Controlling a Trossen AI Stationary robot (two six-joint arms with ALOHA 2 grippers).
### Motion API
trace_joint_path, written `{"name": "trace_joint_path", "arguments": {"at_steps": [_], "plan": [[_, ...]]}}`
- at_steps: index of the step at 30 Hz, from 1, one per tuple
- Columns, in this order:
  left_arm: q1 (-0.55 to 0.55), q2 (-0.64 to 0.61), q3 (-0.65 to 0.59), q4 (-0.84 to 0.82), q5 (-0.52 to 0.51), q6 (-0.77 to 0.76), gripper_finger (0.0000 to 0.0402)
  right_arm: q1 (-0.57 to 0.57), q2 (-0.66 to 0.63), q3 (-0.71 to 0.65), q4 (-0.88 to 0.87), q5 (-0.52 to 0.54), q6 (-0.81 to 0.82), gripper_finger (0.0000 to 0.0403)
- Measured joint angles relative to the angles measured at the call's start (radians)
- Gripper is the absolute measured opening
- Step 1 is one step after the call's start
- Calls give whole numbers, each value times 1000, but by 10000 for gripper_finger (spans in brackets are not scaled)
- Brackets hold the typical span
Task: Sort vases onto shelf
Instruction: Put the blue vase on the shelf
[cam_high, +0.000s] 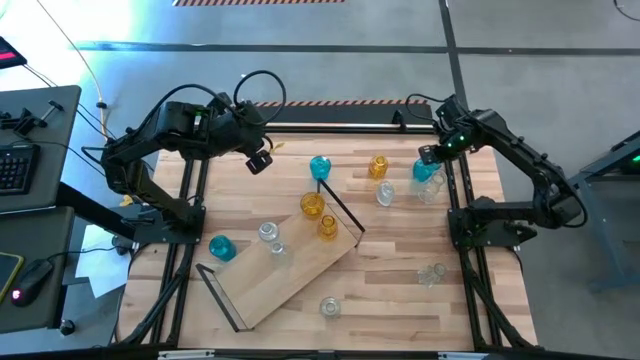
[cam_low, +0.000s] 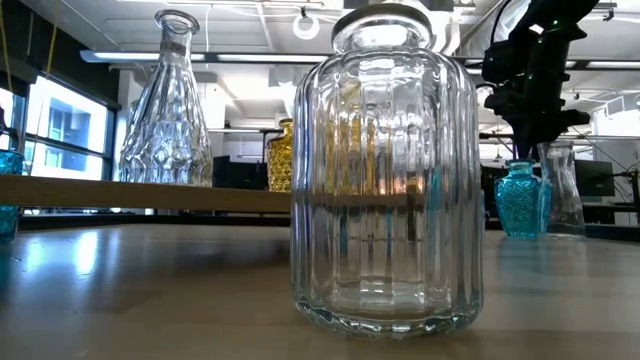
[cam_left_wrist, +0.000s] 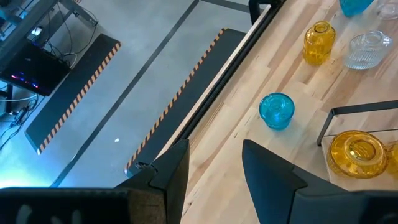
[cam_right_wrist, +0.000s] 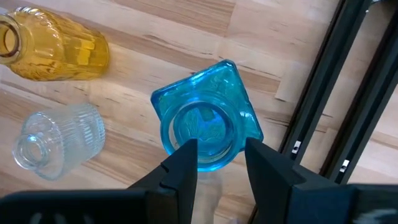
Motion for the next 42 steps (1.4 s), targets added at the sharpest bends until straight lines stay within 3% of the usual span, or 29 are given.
{"name": "trace_joint_path", "arguments": {"at_steps": [13,20,30,36,42], "plan": [[0,0,0,0,0,0,140,0,62,1,2,-29,16,117],[0,0,0,0,0,1,140,37,90,1,-6,21,17,114],[0,0,0,-1,0,18,140,42,90,1,61,45,-14,11],[0,0,0,-1,0,18,140,42,90,1,86,46,-14,22],[0,0,0,-1,0,18,140,57,81,2,106,44,-31,6]]}}
